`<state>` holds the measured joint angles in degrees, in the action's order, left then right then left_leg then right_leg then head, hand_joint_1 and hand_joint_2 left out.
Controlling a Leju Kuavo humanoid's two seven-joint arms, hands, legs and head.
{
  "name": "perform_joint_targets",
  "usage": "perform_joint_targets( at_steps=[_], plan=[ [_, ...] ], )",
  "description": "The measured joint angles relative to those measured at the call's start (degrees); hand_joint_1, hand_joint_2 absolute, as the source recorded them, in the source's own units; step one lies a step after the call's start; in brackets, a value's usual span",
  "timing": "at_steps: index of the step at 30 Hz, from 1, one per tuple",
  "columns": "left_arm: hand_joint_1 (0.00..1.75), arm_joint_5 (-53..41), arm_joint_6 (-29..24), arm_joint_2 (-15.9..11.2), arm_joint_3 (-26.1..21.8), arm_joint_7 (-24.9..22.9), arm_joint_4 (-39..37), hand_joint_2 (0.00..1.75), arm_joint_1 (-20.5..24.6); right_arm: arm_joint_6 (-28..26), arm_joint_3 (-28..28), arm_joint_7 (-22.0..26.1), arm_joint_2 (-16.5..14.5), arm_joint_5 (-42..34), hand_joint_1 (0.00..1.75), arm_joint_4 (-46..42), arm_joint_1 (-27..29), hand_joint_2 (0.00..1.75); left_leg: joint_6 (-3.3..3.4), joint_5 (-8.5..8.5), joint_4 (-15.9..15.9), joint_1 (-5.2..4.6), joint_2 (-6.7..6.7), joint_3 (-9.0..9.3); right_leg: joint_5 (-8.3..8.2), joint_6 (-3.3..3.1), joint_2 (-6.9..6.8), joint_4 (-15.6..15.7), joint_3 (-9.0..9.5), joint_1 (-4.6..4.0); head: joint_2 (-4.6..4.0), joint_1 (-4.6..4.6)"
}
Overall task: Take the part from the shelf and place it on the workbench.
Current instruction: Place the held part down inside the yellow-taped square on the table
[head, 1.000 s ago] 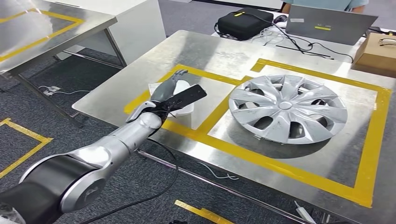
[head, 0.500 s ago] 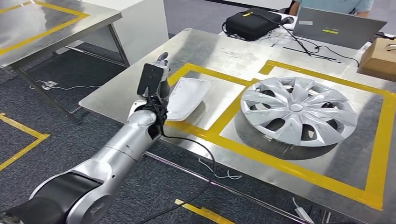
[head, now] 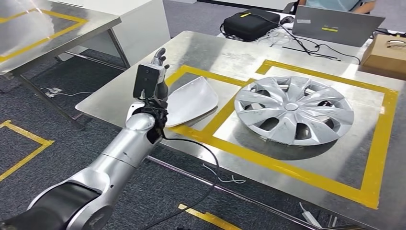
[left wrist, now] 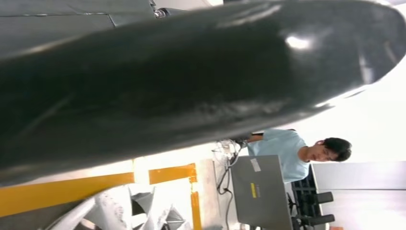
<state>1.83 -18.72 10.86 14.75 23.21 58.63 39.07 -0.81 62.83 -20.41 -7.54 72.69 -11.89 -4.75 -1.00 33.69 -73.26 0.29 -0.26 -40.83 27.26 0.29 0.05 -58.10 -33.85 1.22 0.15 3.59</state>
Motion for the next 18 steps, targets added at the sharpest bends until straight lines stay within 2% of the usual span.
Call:
perform_joint_targets(
  at_steps=[1,2,3,5,6,7,9,11,13,15,16,17,18],
  plan=[
    [0.00,0.04,-0.05,-0.13,0.02,-0.01,0.01,0.00,-0.29,0.01,0.03,-0.04,0.00,0.01,0.00,0.00,0.03,0.00,-0.01,0.41,-1.86,0.00,0.00,-0.57,-0.07,-0.05,0.00,-0.01,-0.09,-0.01,0.00,0.01],
    [0.00,0.08,-0.10,-0.22,0.04,-0.02,0.04,0.00,-0.52,0.01,0.06,-0.05,0.00,0.02,0.00,0.00,0.05,0.00,0.07,-0.29,-1.45,0.01,0.00,-0.10,-0.13,-0.05,0.01,-0.01,-0.14,-0.03,0.00,0.02],
    [0.00,0.12,-0.15,-0.30,0.05,-0.02,0.13,0.00,-0.65,-0.01,0.08,-0.07,0.00,0.02,0.00,0.00,0.06,0.00,0.23,-1.92,1.27,0.00,0.00,1.45,-0.19,-0.01,0.02,-0.02,-0.15,-0.04,0.00,0.02],
    [0.00,0.28,-0.23,-0.37,0.13,-0.02,0.41,0.00,-0.60,-0.02,0.11,-0.08,-0.01,0.04,0.00,0.00,0.02,0.00,0.68,-5.24,9.32,-0.09,0.00,5.73,-0.33,0.20,0.04,-0.06,-0.22,-0.16,0.00,0.01],
    [0.00,0.40,-0.26,-0.37,0.18,-0.02,0.58,0.00,-0.51,-0.02,0.13,-0.09,-0.02,0.04,0.00,0.00,-0.01,0.00,0.89,-6.06,12.39,-0.17,-0.01,7.20,-0.45,0.44,0.03,-0.09,-0.38,-0.27,0.00,-0.01],
    [0.00,0.52,-0.28,-0.38,0.23,-0.02,0.70,0.00,-0.45,-0.04,0.14,-0.09,-0.02,0.05,0.00,0.00,-0.04,0.00,1.08,-6.30,14.08,-0.27,-0.02,7.88,-0.60,0.73,0.02,-0.10,-0.56,-0.35,0.00,-0.03],
    [0.00,0.73,-0.30,-0.43,0.27,-0.02,0.80,0.00,-0.53,-0.08,0.16,-0.09,-0.02,0.06,0.00,0.00,-0.06,0.00,1.54,-6.36,14.75,-0.42,-0.05,7.76,-1.00,1.43,-0.01,0.04,-0.87,-0.34,0.00,-0.05],
    [0.00,0.80,-0.33,-0.44,0.28,-0.02,0.84,0.00,-0.61,-0.13,0.20,-0.09,-0.01,0.08,0.00,0.00,-0.04,0.00,2.27,-6.93,15.15,-0.28,0.04,7.61,-0.18,1.99,0.00,-0.74,-1.58,-0.21,0.00,-0.11],
    [0.00,0.81,-0.34,-0.37,0.33,-0.02,0.89,0.00,-0.57,-0.16,0.24,-0.09,0.00,0.10,0.00,0.00,-0.03,0.00,2.93,-7.47,15.44,-0.11,0.14,7.30,3.16,2.32,0.01,-5.52,-3.76,-0.15,0.00,-0.27],
    [0.00,0.86,-0.34,-0.35,0.35,-0.02,0.89,0.00,-0.72,-0.17,0.27,-0.09,0.00,0.11,0.00,0.00,0.01,0.00,3.21,-7.81,15.39,-0.19,0.16,6.72,6.93,2.55,0.00,-12.99,-6.71,-0.13,0.00,-0.35],
    [0.00,0.90,-0.34,-0.37,0.35,-0.02,0.89,0.00,-0.87,-0.17,0.28,-0.09,0.00,0.11,0.00,0.00,0.05,0.00,3.23,-7.98,15.37,-0.23,0.17,6.45,7.67,2.61,0.00,-15.22,-7.46,-0.12,0.00,-0.33],
    [0.00,0.94,-0.34,-0.37,0.35,-0.02,0.89,0.00,-0.98,-0.17,0.29,-0.09,0.00,0.11,0.00,0.00,0.08,0.00,3.19,-8.14,15.33,-0.26,0.17,6.21,7.39,2.65,-0.01,-15.45,-7.23,-0.13,0.00,-0.33],
    [0.00,0.97,-0.34,-0.37,0.35,-0.02,0.89,0.00,-1.05,-0.17,0.29,-0.09,0.00,0.12,0.00,0.00,0.09,0.00,3.12,-8.27,15.28,-0.26,0.16,6.05,6.12,2.61,-0.01,-13.38,-5.81,-0.12,0.00,-0.33]
  ],
)
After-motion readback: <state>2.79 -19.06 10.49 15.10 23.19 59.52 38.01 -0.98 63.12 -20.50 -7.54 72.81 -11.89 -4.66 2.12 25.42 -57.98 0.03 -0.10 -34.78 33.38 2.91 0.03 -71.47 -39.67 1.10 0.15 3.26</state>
